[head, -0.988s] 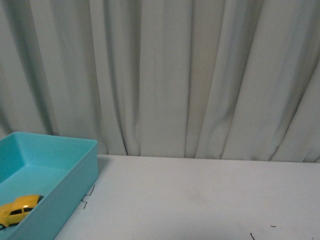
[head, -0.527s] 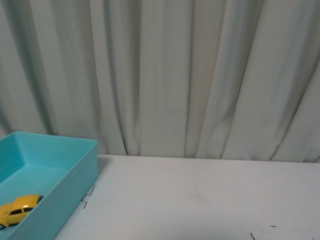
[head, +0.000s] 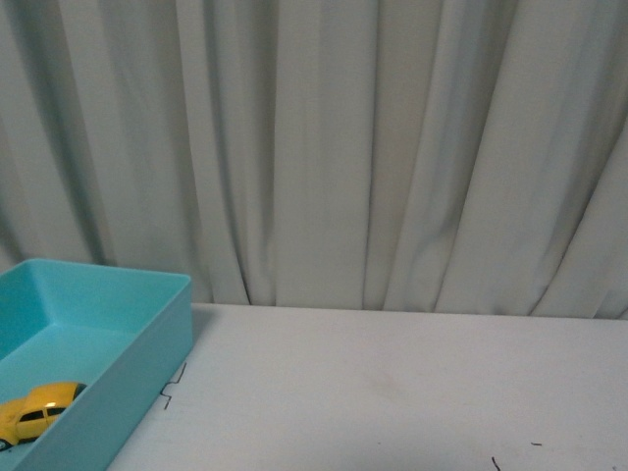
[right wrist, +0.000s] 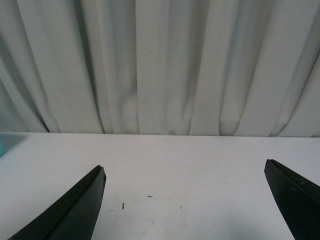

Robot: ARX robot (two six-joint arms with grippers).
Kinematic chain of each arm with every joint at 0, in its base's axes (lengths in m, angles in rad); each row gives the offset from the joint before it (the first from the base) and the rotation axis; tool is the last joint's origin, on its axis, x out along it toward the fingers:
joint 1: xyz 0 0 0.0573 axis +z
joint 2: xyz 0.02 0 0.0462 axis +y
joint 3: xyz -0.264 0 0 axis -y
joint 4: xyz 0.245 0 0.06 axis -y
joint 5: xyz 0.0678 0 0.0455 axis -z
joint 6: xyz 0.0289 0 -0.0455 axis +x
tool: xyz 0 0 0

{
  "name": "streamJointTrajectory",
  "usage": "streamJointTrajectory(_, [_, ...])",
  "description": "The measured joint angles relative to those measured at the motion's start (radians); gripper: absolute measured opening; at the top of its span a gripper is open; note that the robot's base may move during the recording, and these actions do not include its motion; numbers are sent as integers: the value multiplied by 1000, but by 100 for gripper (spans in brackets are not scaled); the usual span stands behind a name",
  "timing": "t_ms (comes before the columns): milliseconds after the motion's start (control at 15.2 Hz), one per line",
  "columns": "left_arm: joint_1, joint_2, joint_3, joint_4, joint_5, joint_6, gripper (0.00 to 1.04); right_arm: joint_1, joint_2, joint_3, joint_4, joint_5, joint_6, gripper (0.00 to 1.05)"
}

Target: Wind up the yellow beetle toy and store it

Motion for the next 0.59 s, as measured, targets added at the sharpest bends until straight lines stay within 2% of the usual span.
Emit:
streamJointTrajectory(132, [0,-77,-2,-103,3,0,2,0,0,0,0,0,0,98])
streamJointTrajectory(593, [0,-122,-2,-103,1,0,2,0,0,0,0,0,0,98])
